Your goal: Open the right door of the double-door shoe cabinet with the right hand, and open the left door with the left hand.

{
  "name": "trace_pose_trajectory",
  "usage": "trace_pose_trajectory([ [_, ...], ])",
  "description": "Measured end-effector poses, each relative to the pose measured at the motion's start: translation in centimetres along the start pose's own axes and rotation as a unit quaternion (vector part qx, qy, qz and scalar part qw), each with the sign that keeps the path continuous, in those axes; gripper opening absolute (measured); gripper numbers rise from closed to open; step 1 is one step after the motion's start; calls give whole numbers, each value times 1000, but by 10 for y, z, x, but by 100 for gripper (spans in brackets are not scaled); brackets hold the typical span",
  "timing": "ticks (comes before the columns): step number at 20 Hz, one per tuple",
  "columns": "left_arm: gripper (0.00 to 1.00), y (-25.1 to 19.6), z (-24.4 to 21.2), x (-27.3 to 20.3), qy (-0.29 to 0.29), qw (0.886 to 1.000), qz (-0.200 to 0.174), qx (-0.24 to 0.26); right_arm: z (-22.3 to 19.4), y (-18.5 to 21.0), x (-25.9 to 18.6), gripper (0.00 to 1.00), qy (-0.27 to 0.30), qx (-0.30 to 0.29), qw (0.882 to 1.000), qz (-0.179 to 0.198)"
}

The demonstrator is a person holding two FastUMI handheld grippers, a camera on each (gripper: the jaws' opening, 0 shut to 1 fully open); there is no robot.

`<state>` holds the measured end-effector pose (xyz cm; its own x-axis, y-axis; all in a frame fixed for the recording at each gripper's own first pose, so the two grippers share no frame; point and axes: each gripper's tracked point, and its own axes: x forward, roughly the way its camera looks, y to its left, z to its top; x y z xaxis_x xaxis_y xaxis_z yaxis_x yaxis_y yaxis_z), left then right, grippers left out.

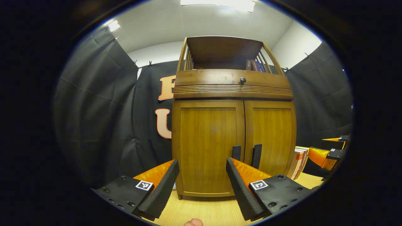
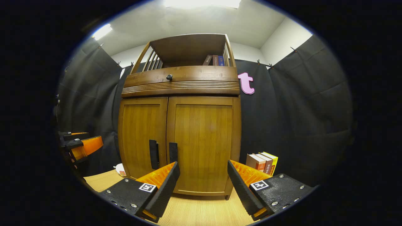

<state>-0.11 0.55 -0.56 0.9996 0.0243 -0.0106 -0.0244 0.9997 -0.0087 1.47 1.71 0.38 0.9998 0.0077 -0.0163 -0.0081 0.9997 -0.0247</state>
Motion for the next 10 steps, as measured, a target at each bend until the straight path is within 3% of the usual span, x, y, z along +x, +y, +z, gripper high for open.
trace_pose_trajectory([
  [10, 96, 0, 6, -1, -15, 1000, 2, -2, 5, 27, -14, 93, -13, -1, 999, 45],
])
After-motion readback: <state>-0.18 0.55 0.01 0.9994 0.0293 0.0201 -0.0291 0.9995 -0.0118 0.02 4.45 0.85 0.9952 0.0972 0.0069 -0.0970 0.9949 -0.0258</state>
